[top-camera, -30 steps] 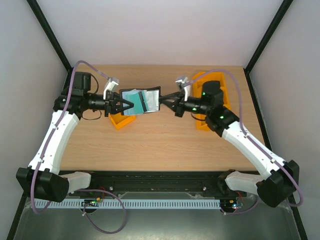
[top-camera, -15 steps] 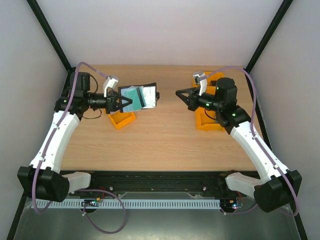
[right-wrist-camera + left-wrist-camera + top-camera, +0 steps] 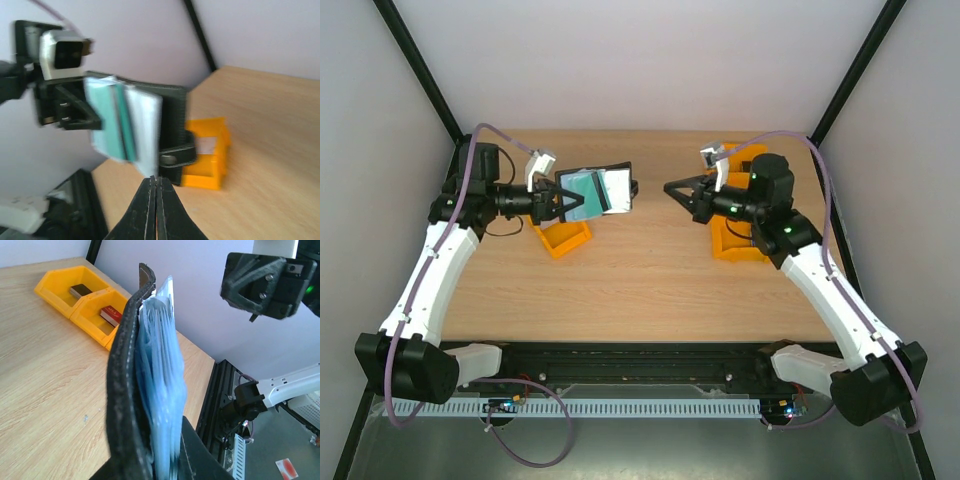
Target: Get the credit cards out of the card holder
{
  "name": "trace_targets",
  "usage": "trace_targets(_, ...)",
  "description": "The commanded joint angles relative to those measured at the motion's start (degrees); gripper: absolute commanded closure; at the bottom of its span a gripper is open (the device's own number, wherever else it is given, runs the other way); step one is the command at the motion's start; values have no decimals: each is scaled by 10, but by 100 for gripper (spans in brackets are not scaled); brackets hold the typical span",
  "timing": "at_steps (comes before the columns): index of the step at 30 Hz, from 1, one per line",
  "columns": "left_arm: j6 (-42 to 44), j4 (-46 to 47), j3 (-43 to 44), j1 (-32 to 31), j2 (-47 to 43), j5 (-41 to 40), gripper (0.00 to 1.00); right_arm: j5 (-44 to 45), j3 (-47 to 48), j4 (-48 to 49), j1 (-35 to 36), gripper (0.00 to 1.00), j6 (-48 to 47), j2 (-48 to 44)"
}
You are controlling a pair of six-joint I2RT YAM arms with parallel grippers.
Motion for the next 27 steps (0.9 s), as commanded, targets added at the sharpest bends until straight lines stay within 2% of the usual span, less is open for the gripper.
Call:
trace_targets(1,8,8,-2,4,-8,33,98,-72,-22,144,68,97,57,-2)
trace_targets(5,33,-14,5,4,-9,61,98,-51,5,178,129,94,43,41)
trace_targets(11,58,-39,15,1,-8,91,98,16,29,198,141,78,62,102)
trace_targets(16,86,-62,23,-11,-1,102,98,-22,45,199,149,70,72,150)
trace_targets(23,90,-65,26,-13,-1,100,98,-70,38,220,182,69,58,158)
trace_targets(27,92,-65,25,-13,0,103,98,-80,26,256,188,74,71,158)
